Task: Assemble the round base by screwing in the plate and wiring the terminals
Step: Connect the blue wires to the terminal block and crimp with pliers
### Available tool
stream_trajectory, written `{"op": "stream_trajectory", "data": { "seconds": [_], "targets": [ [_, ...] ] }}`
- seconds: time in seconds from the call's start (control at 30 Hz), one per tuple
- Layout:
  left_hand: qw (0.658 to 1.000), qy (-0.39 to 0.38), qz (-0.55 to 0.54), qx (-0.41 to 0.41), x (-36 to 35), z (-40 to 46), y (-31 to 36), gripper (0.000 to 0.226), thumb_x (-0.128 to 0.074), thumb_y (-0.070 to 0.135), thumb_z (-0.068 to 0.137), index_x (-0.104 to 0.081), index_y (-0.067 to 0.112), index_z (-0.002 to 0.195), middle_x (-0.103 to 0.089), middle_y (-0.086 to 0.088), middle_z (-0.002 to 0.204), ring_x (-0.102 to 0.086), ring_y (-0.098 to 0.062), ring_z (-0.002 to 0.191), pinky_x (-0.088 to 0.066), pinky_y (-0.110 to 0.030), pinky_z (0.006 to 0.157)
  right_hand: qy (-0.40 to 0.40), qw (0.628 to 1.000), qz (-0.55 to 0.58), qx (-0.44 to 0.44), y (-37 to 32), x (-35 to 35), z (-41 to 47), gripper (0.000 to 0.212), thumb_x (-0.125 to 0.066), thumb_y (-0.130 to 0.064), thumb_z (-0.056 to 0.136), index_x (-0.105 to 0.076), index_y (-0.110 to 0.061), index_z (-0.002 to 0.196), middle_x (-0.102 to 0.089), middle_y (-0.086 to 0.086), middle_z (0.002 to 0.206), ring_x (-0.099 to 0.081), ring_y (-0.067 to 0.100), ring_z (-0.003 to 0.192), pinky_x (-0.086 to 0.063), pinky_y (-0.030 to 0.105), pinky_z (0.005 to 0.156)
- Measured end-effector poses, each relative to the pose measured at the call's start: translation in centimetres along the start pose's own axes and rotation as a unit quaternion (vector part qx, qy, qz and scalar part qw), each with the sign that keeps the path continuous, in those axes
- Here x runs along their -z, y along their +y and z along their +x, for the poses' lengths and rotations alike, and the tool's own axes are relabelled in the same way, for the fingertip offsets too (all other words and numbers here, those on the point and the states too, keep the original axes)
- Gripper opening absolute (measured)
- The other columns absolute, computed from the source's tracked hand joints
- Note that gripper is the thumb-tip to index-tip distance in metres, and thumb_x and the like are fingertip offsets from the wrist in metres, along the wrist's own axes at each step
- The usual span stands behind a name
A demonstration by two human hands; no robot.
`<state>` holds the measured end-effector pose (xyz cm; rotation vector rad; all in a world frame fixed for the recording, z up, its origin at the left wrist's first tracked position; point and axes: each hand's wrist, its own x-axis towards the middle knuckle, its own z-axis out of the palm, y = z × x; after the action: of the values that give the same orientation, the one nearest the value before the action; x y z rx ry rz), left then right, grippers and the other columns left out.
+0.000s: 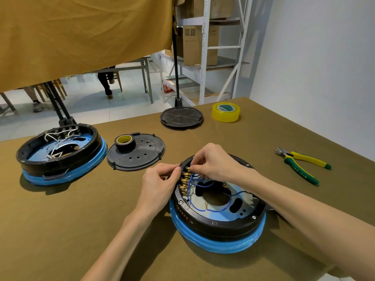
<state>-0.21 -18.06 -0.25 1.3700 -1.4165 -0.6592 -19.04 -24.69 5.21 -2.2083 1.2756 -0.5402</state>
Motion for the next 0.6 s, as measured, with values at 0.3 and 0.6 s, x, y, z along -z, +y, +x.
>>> {"op": "stream_trajectory", "data": {
  "seconds": [0.3, 0.6],
  "targets": [
    [1.000, 0.008, 0.000, 0.022, -0.3, -0.3, -0.1, 0.019, -0.068, 0.028, 0.098, -0.075, 0.028, 0.115, -0.074, 0.014, 0.102, -0.067, 0.006, 0.097, -0.056, -0.017, 0.078, -0.047, 0.982, 0.128, -0.131, -0.5, 0.2, 0.7, 0.008, -0.076, -0.014, 0.092, -0.079, -0.006, 0.092, -0.071, 0.005, 0.064, -0.065, 0.012, 0.056, -0.054, 0.021, 0.054],
    [0.998, 0.000, 0.055, 0.035, -1.0, 0.9, 0.7, 0.022, -0.066, 0.028, 0.099, -0.068, 0.029, 0.121, -0.070, 0.015, 0.110, -0.066, -0.001, 0.101, -0.054, -0.021, 0.081, 0.250, 0.962, -0.098, -0.053, 4.4, 4.5, -2.2, 0.014, -0.064, -0.026, 0.097, -0.075, -0.018, 0.095, -0.067, 0.000, 0.094, -0.061, 0.015, 0.084, -0.052, 0.035, 0.078]
  ]
}}
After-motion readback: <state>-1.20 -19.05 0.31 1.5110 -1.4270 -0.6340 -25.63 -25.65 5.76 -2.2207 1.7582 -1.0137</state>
